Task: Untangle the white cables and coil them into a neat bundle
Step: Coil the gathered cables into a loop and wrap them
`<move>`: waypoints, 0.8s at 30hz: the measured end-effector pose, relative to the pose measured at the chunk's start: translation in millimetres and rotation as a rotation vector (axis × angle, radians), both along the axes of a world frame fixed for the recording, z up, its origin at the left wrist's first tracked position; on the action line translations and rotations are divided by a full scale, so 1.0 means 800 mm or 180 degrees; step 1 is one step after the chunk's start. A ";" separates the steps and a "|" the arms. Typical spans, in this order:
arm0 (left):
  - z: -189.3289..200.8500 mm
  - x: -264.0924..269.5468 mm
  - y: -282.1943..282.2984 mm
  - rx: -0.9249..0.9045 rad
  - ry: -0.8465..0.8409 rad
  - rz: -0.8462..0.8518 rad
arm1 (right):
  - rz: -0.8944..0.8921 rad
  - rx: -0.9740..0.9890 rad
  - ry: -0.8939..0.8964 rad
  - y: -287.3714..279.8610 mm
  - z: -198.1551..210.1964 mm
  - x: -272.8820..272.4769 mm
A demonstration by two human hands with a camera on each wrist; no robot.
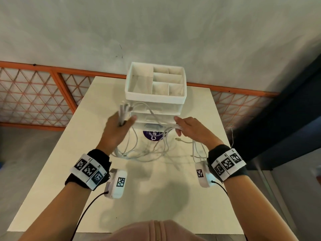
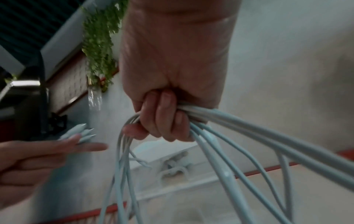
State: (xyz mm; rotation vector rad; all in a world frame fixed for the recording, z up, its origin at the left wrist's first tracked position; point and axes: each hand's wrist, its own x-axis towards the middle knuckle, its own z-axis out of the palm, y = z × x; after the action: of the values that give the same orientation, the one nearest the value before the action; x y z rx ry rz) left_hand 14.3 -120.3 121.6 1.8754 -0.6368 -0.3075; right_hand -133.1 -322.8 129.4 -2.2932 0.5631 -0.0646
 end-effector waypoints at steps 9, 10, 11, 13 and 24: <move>-0.007 -0.031 -0.025 0.0400 -0.0103 -0.1473 | 0.0459 0.0845 -0.0213 0.030 0.035 0.001; -0.001 -0.030 -0.026 0.0360 -0.0144 -0.1410 | 0.0452 0.0844 -0.0223 0.022 0.029 -0.005; 0.009 -0.029 -0.026 0.0336 -0.0201 -0.1324 | 0.0395 0.0856 -0.0146 0.014 0.019 -0.010; 0.029 -0.027 -0.025 0.0289 -0.0393 -0.1161 | 0.0185 0.0895 0.0090 0.001 -0.008 -0.020; 0.005 -0.007 -0.008 0.0274 0.0225 -0.1272 | -0.0605 -0.0204 0.0934 -0.062 -0.083 -0.057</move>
State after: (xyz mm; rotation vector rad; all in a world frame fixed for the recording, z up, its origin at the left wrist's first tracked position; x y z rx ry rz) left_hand 9.0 -127.0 125.9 1.8000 -0.9624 -0.6656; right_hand -178.6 -372.5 63.3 -2.3204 0.9416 0.1669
